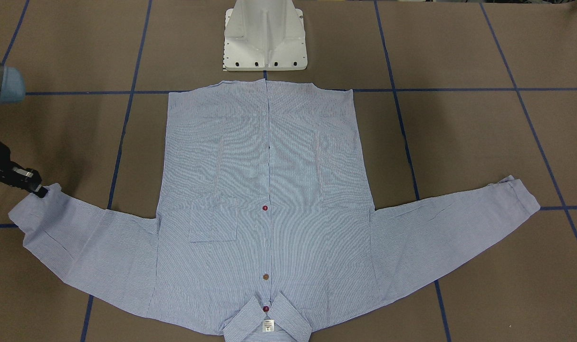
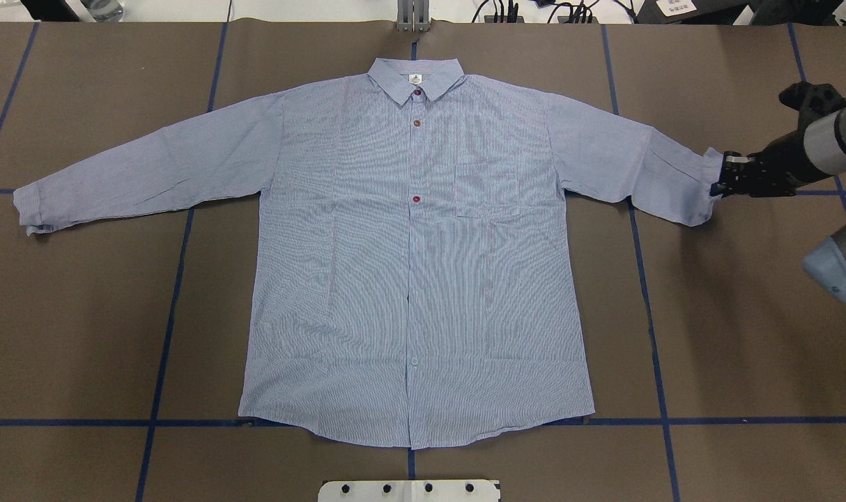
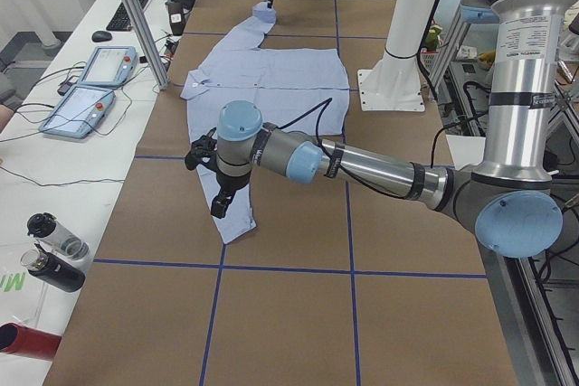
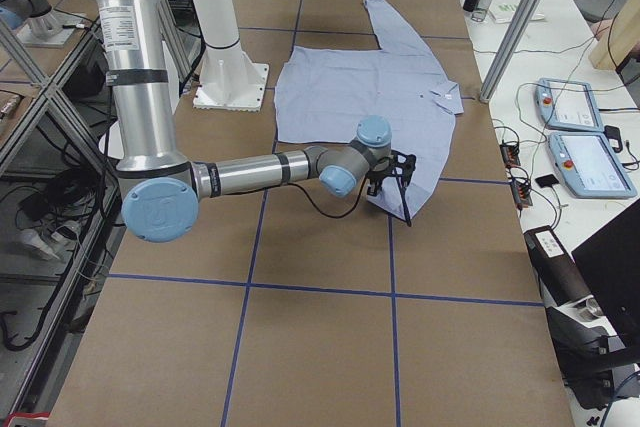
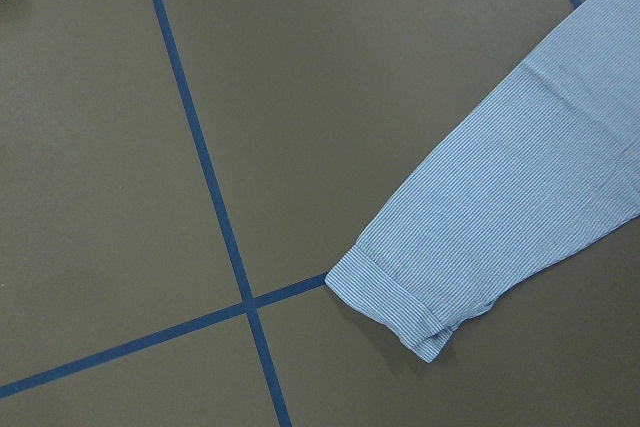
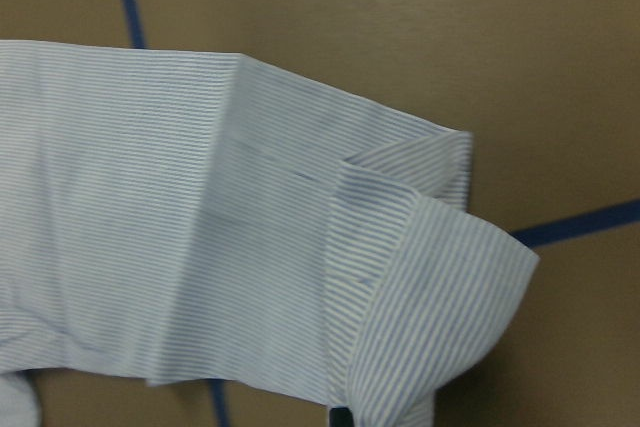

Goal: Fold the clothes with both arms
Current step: 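Carry the sleeve cuff with the right gripper across toward the collar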

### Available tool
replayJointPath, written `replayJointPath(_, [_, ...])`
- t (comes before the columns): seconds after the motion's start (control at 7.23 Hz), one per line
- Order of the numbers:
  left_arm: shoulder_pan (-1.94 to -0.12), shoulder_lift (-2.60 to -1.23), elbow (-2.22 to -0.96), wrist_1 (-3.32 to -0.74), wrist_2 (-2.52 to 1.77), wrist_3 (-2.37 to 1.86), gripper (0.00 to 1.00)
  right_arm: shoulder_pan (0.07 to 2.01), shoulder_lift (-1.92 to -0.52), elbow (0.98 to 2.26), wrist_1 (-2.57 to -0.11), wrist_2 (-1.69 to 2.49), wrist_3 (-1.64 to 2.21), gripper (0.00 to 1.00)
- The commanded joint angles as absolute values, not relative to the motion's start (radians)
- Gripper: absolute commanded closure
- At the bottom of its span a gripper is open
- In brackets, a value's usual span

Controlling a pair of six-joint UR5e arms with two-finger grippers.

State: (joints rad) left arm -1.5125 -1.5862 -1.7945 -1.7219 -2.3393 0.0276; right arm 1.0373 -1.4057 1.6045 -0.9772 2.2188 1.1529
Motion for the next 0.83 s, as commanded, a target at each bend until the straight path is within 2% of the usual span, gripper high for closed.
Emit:
replayJointPath(0.0, [-1.513, -1.586, -1.796, -1.721, -2.339, 0.028, 0.0, 0.951, -1.118, 1.673, -1.334, 2.153, 1.155, 1.0])
replayJointPath(0.14, [-1.513, -1.586, -1.799, -1.721, -2.339, 0.028, 0.0, 0.884, -0.985, 1.664, -1.473, 2.072, 1.158, 1.0])
replayJointPath(0.28, [-1.513, -1.586, -1.798, -1.721, -2.339, 0.028, 0.0, 0.82, -0.913, 1.636, -1.483, 1.987, 1.185, 1.0])
replayJointPath(0.55, [-1.513, -1.586, -1.799, -1.721, -2.333, 0.028, 0.0, 0.776, -0.792, 1.532, -1.439, 1.96, 1.275, 1.0])
replayJointPath(0.69, [-1.513, -1.586, -1.799, -1.721, -2.332, 0.028, 0.0, 0.75, -0.72, 1.438, -1.372, 1.953, 1.349, 1.0])
